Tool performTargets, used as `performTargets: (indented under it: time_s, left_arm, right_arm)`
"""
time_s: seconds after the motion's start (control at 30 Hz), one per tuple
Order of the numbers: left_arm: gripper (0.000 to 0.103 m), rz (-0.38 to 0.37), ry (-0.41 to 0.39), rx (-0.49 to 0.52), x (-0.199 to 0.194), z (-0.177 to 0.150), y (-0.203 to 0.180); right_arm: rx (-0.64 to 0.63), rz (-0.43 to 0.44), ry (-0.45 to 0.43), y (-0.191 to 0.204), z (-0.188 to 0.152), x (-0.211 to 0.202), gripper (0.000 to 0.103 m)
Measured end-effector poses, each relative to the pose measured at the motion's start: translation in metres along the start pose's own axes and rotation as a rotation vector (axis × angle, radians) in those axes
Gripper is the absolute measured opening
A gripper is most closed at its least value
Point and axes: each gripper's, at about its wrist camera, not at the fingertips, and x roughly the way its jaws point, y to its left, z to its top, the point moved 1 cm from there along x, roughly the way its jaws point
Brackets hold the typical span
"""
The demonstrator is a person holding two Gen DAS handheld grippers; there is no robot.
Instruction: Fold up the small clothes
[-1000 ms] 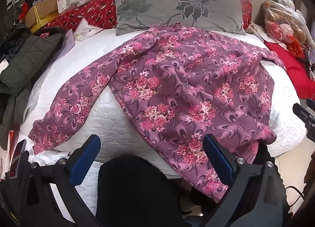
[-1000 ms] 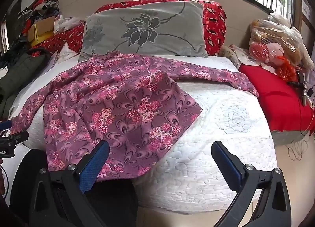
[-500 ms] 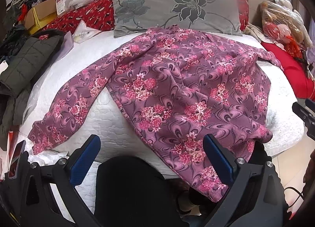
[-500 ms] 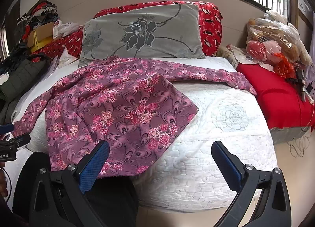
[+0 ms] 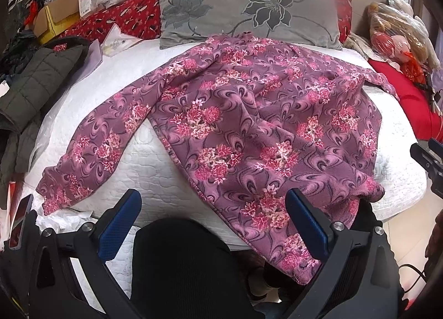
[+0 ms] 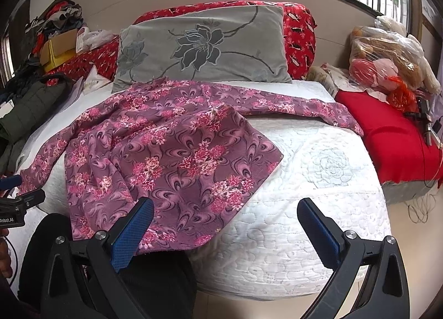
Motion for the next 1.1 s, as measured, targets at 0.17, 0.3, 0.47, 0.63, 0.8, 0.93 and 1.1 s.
performTargets:
  time_s: [0.17, 0.3, 0.47, 0.63, 0.8, 0.93, 1.1]
  left_arm:
    - [0.103, -0.02, 0.012, -0.015, 0.004, 0.001, 0.002]
    - [0.103, -0.025, 0.022, -0.023, 0.009, 0.001, 0.003]
    - [0.103, -0.015, 0.042, -0.017, 0.018, 0.001, 0.004]
    - [0.103, -0.035, 0.074, -0.048, 0.029, 0.004, 0.012]
    - [0.103, -0.062, 0.138, -0.192, 0.05, 0.016, 0.05]
    - [0.103, -0.1, 0.23, -0.32, 0.072, 0.016, 0.073]
    - [0.103, -0.173, 0.366, -0.366, 0.092, 0.007, 0.058]
  right_arm:
    - [0.004, 0.002, 0.01, 0.0, 0.0, 0.004, 0.103]
    - [0.001, 0.003, 0.021, 0.001, 0.0, 0.008, 0.103]
    - [0.0, 0.005, 0.037, 0.002, 0.0, 0.016, 0.103]
    - [0.007, 0.012, 0.055, 0.001, 0.002, 0.026, 0.103]
    - [0.108, 0.014, 0.071, -0.025, 0.01, 0.043, 0.102]
    - [0.205, -0.016, 0.107, -0.056, 0.015, 0.067, 0.102]
    - [0.283, -0.025, 0.143, -0.081, 0.023, 0.102, 0.101]
